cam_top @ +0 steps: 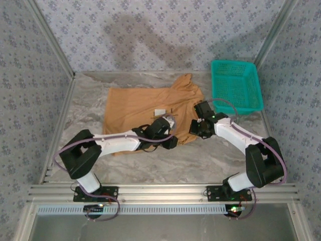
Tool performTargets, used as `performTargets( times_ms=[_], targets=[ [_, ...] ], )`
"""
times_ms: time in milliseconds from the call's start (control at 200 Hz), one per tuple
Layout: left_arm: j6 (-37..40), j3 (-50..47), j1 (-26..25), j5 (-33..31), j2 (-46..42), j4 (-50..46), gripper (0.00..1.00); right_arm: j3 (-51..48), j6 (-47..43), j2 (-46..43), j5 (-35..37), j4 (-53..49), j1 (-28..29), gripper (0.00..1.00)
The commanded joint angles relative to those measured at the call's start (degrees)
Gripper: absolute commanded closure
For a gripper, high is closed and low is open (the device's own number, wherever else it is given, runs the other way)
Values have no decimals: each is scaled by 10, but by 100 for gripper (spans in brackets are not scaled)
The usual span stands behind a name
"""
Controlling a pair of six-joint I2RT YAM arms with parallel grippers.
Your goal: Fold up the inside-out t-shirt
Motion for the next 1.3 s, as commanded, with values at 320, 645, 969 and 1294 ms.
performTargets(
  times_ms=[320,645,969,1294],
  targets=[
    [52,78,-19,49,90,31,52,11,-10,-18,-19,-20,-14,100],
    [65,126,-23,-5,129,-23,60,13,-11,-20,-34,-18,-19,100],
    [61,152,-6,-4,105,-68,100,-9,-26,-45,-14,-44,-30,100],
    [1,139,11,64,88,-25,100,-67,38,-148,-46,-49,0,81]
  ],
)
